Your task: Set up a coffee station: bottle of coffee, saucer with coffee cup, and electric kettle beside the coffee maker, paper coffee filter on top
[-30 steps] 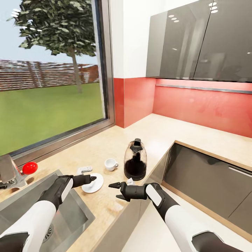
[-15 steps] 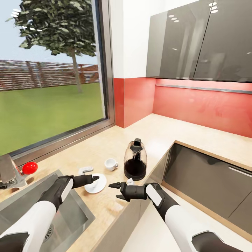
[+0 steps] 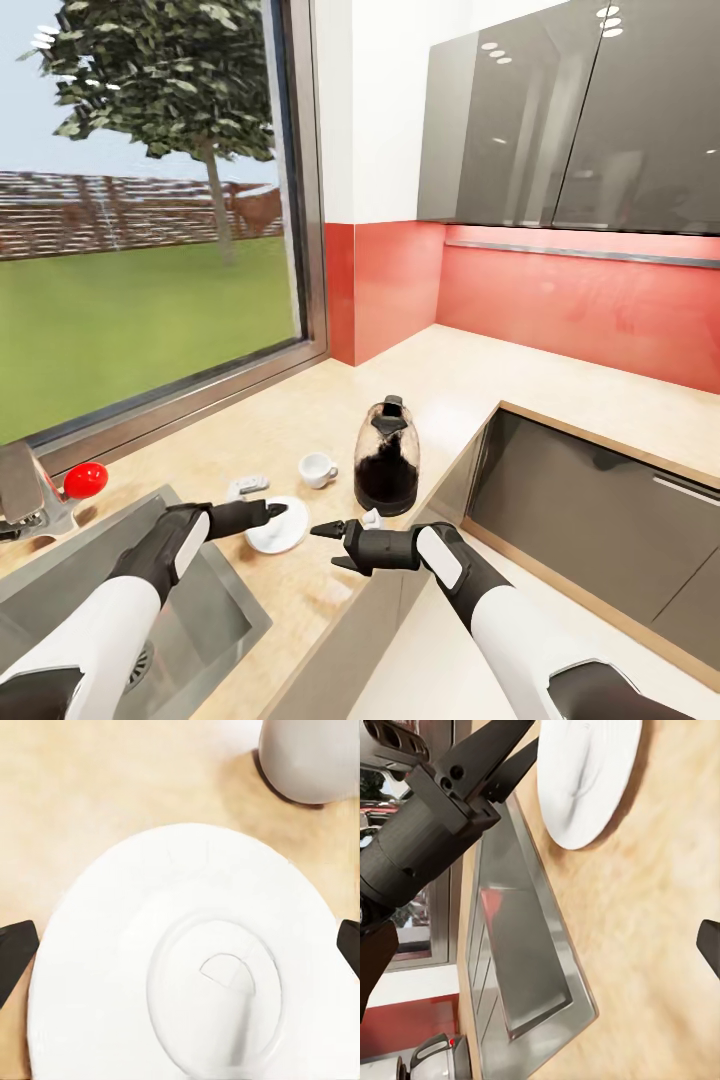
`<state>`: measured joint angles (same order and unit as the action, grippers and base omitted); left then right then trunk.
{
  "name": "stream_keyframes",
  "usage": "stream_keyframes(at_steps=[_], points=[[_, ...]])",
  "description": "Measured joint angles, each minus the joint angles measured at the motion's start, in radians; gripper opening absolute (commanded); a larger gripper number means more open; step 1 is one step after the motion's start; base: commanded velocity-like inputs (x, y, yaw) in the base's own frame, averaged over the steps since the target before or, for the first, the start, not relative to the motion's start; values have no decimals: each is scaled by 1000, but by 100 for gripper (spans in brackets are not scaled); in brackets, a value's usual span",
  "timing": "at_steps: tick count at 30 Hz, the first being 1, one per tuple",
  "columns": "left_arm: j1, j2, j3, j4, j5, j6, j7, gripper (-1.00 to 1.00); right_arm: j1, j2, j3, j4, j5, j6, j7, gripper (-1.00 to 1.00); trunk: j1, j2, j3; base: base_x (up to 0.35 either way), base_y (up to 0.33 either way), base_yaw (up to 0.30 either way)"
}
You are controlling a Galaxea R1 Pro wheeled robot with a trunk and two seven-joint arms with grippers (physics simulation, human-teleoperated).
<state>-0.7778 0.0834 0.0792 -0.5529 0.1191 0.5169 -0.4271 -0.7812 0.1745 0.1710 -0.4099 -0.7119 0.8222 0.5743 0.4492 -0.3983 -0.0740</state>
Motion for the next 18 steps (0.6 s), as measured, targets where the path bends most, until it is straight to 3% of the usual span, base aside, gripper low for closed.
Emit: stream_keyframes(at_steps=[10,18], points=[[6,-3,0,2,7,3,-59,100,0,0,0,0,0,0,0,100,0,0,0,0,0,0],[6,-32,0,4,8,5,-61,100,0,0,0,0,1,0,-1,100,0,0,0,0,0,0]])
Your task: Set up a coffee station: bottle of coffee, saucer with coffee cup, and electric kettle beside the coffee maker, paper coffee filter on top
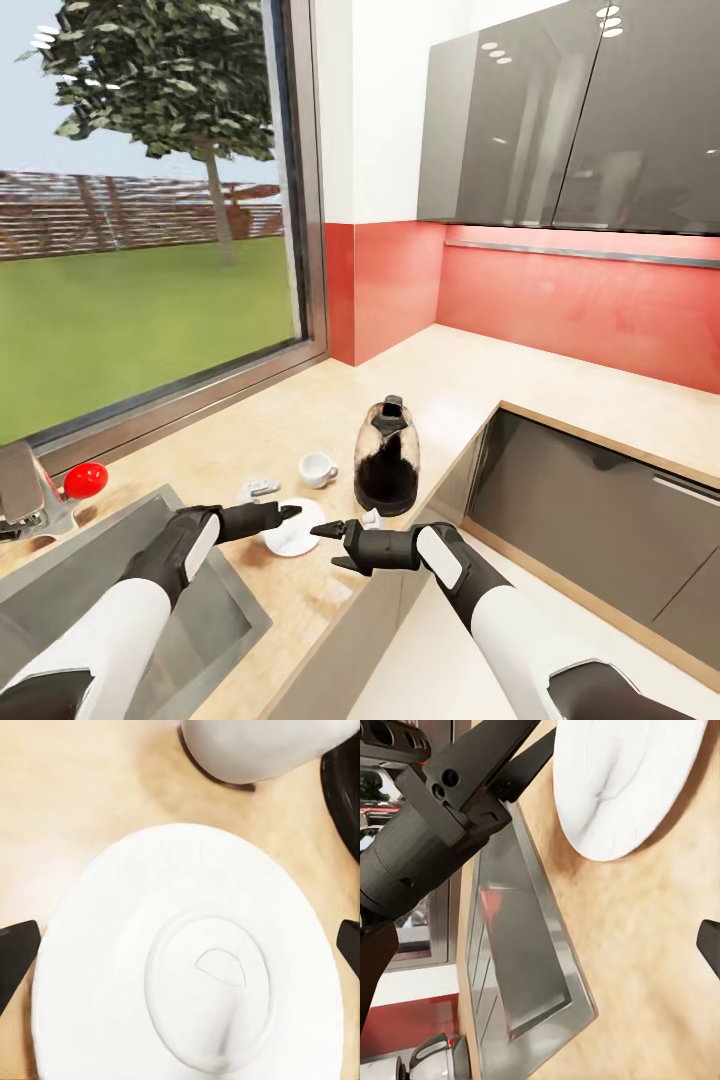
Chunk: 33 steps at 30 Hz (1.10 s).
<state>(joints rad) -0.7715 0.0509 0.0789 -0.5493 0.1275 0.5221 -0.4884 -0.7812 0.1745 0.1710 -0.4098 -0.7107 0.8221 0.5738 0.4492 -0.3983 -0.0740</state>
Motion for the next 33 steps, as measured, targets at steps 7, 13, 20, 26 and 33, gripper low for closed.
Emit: stream_keyframes(at_steps=[7,13,20,26,33], points=[[1,-12,0,-1,0,2,-1,100,0,0,0,-1,0,0,-1,100,0,0,0,0,0,0],[2,-31,0,1,1,2,-2,100,0,0,0,0,0,-1,-3,100,0,0,0,0,0,0],[9,-41,-1,-10,4,4,-2,100,0,0,-1,1,1,-52,-4,100,0,0,0,0,0,0],[16,-42,-2,-20,4,4,-2,100,0,0,0,1,3,-89,-4,100,0,0,0,0,0,0],[22,-43,-2,-30,4,4,-2,100,0,0,-1,-7,6,-98,-5,100,0,0,0,0,0,0]])
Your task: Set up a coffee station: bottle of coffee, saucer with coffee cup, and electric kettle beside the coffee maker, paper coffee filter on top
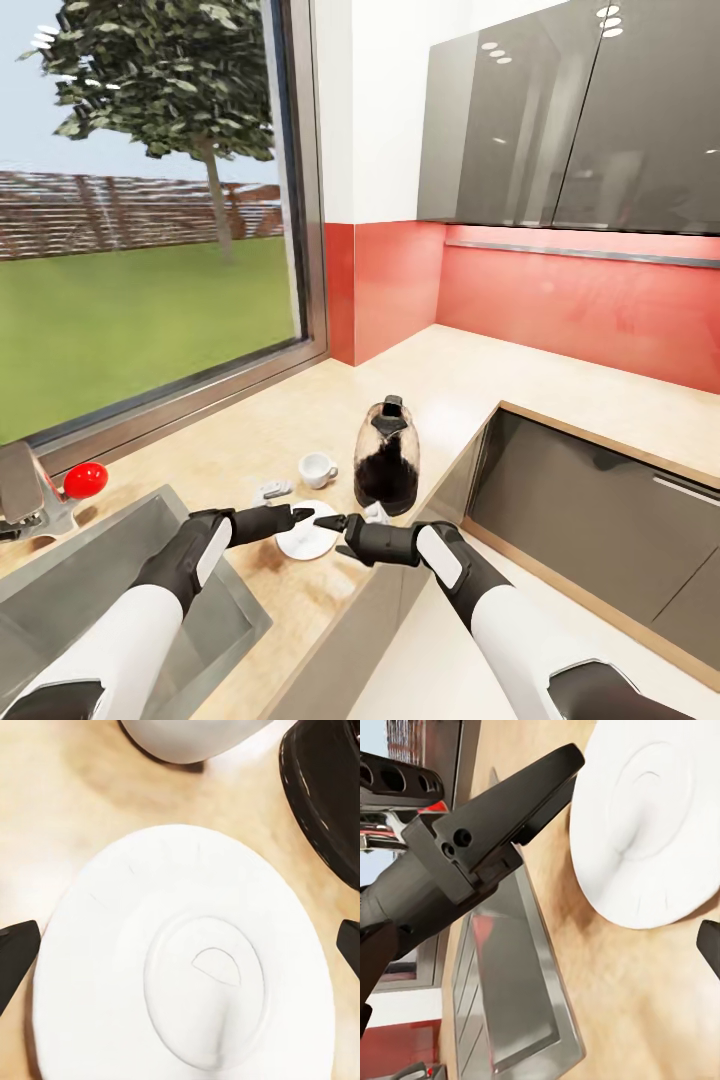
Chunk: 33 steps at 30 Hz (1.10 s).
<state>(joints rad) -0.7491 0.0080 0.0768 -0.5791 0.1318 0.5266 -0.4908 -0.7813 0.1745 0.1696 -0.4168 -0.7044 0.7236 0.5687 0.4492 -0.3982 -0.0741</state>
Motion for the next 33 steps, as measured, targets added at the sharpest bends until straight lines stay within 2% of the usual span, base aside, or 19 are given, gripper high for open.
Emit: stream_keyframes(at_steps=[10,14,17,25,33], points=[[1,-1,0,-1,-3,0,0,100,0,0,0,2,5,-52,-3,100,0,0,0,0,0,0],[1,-3,0,-1,-3,0,0,100,0,0,0,0,3,-57,-43,100,0,0,0,0,0,0],[1,-6,0,0,-3,1,1,100,0,0,0,-1,-1,-90,-97,100,0,0,0,0,0,0],[1,-10,0,1,-2,1,0,100,0,0,0,5,-3,-131,-123,100,0,0,0,0,0,0],[1,-11,0,14,1,5,-57,100,0,0,0,7,-3,-133,-125,100,0,0,0,0,0,0]])
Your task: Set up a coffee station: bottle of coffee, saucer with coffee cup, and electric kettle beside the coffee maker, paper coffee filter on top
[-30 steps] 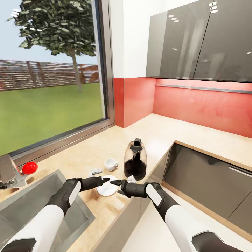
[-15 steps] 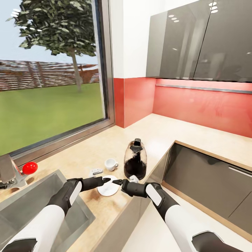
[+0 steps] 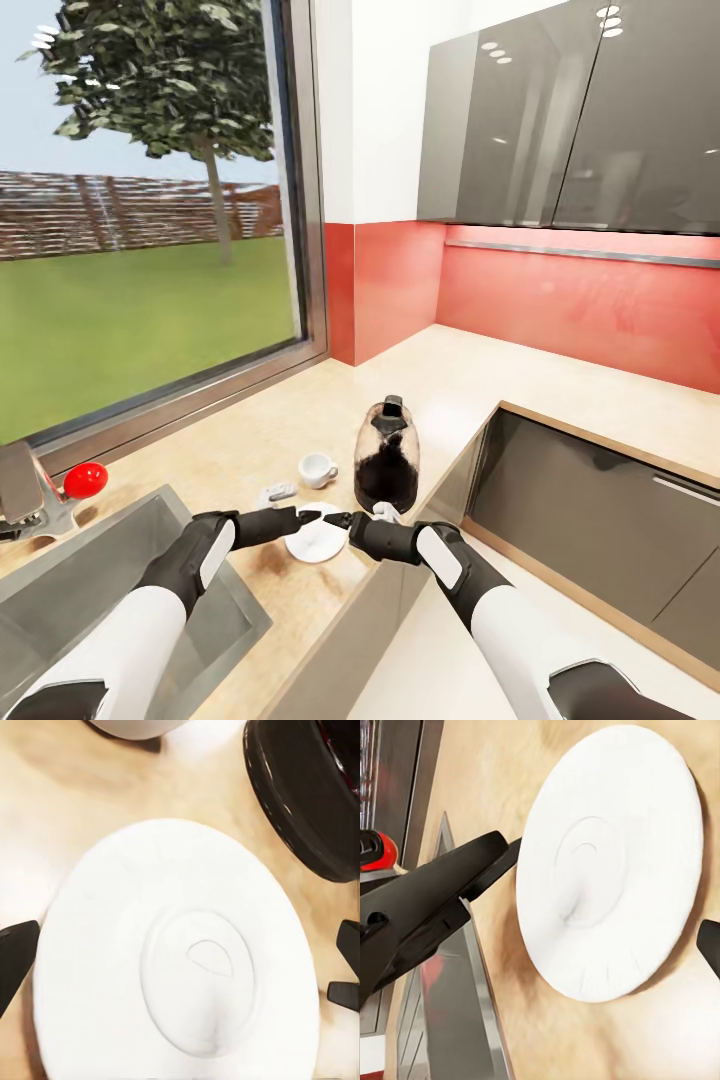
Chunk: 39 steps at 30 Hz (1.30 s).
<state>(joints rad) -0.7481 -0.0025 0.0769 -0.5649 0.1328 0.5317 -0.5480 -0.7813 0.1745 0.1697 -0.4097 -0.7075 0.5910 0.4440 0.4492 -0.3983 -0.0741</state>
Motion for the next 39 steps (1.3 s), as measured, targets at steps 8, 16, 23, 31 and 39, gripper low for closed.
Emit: stream_keyframes(at_steps=[8,16,23,31,39], points=[[0,-1,-1,1,1,6,-9,100,0,0,0,1,0,0,0,100,0,0,0,0,0,0],[1,-11,-4,2,3,6,-8,100,0,0,1,2,1,0,-1,100,0,0,0,0,0,0],[1,-26,-4,6,4,8,-9,100,0,0,1,2,1,0,-1,100,0,0,0,0,0,0],[1,-29,-4,6,4,7,-10,100,0,0,1,2,1,0,-1,100,0,0,0,0,0,0],[1,-31,-4,7,4,7,-11,100,0,0,1,2,1,0,-1,100,0,0,0,0,0,0]])
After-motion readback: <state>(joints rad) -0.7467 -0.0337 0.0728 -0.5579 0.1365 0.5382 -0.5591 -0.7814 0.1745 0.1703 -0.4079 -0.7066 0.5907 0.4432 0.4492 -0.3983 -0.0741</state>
